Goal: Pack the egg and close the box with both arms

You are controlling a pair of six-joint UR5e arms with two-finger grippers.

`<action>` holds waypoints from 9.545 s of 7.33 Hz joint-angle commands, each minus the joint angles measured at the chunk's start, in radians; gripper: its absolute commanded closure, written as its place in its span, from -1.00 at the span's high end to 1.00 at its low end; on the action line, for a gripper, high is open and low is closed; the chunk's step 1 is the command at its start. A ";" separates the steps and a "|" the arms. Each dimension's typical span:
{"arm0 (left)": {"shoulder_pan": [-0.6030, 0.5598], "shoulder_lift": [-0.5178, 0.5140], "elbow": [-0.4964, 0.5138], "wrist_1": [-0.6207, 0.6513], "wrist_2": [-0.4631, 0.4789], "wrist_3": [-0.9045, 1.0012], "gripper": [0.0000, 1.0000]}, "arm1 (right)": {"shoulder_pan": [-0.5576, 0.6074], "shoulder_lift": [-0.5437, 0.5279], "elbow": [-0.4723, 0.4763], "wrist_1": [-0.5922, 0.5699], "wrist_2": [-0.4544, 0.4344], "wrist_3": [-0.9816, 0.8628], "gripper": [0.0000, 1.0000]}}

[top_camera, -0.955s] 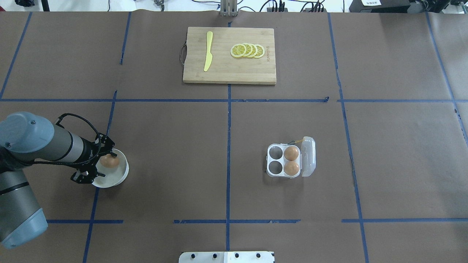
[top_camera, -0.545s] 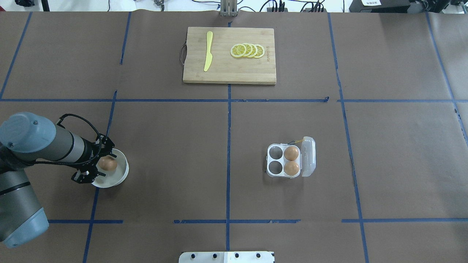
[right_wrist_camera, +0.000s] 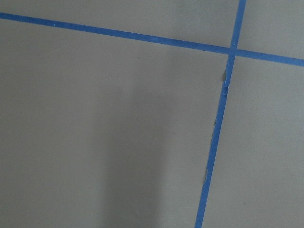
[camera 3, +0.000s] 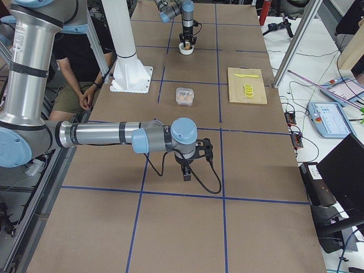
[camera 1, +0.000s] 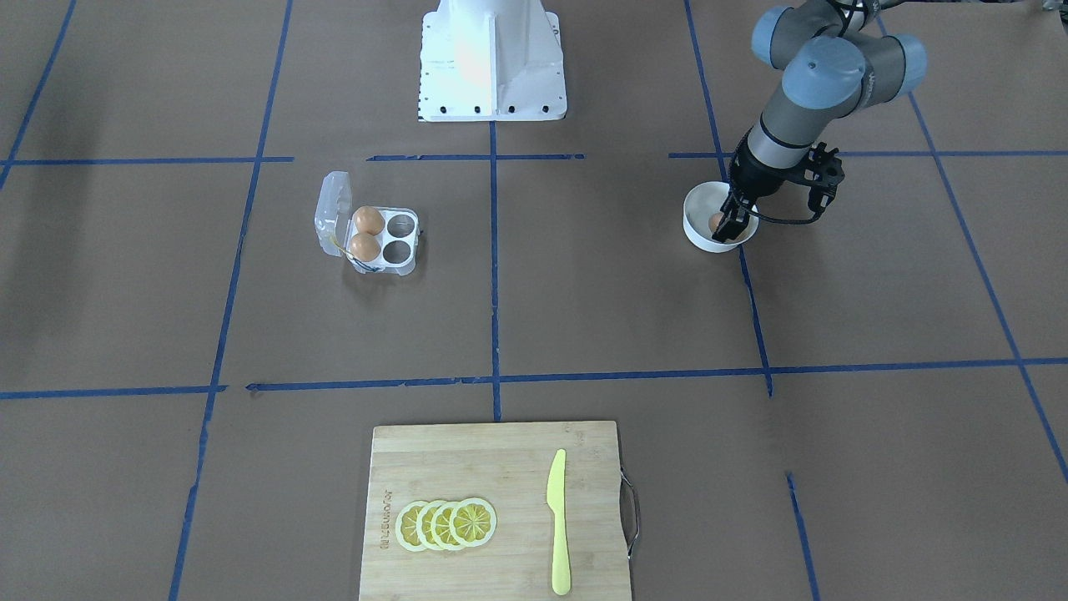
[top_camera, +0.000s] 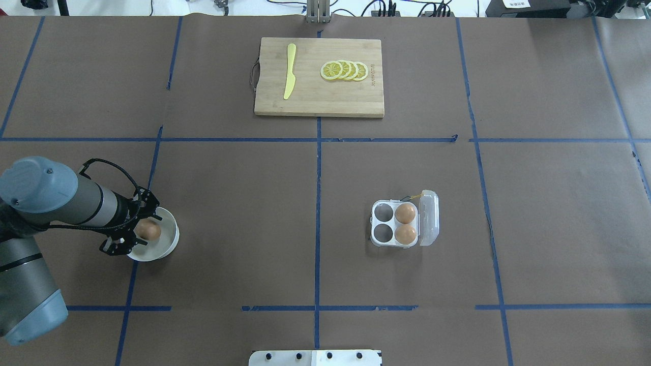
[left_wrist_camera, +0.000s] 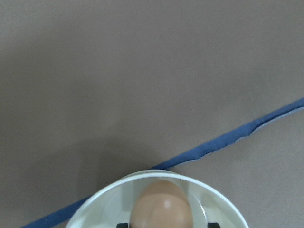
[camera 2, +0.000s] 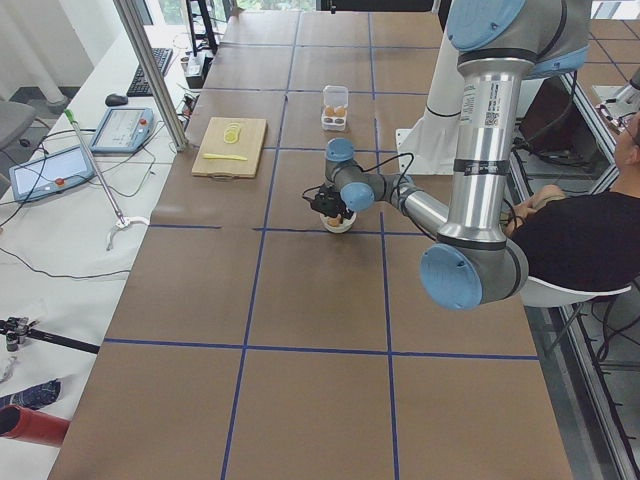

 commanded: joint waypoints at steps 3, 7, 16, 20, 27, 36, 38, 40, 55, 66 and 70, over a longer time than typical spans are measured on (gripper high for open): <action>0.007 0.000 0.005 0.000 -0.002 0.002 -0.64 | 0.000 0.001 -0.001 0.000 0.000 0.000 1.00; -0.022 -0.033 -0.181 0.237 -0.014 0.130 -1.00 | 0.000 -0.001 0.003 0.002 0.014 0.000 1.00; 0.159 -0.860 0.489 0.040 -0.005 0.298 -1.00 | 0.000 -0.001 0.016 0.002 0.092 0.006 1.00; 0.202 -0.880 0.513 -0.009 0.005 0.296 -1.00 | 0.000 -0.003 0.014 0.002 0.095 0.006 1.00; 0.202 -0.896 0.539 -0.046 0.026 0.319 0.54 | 0.000 -0.010 0.010 -0.002 0.094 0.006 1.00; -0.050 -0.476 0.049 0.081 -0.063 0.762 0.57 | -0.544 0.175 0.017 0.445 -0.189 0.945 1.00; -0.243 -0.385 -0.007 0.081 -0.190 0.904 0.57 | -0.851 0.313 0.020 0.486 -0.412 1.257 1.00; -0.342 -0.316 -0.016 0.083 -0.218 1.049 0.56 | -1.026 0.443 0.019 0.476 -0.527 1.423 1.00; -1.054 0.207 0.139 0.181 -0.253 2.608 1.00 | -0.019 0.047 0.036 0.093 -0.037 0.177 1.00; -1.063 0.178 0.087 0.523 -0.299 2.496 1.00 | 0.072 -0.027 0.063 -0.109 -0.038 -0.040 1.00; -1.031 0.189 0.116 0.512 -0.327 2.585 1.00 | 0.072 -0.033 0.071 -0.103 -0.037 -0.038 1.00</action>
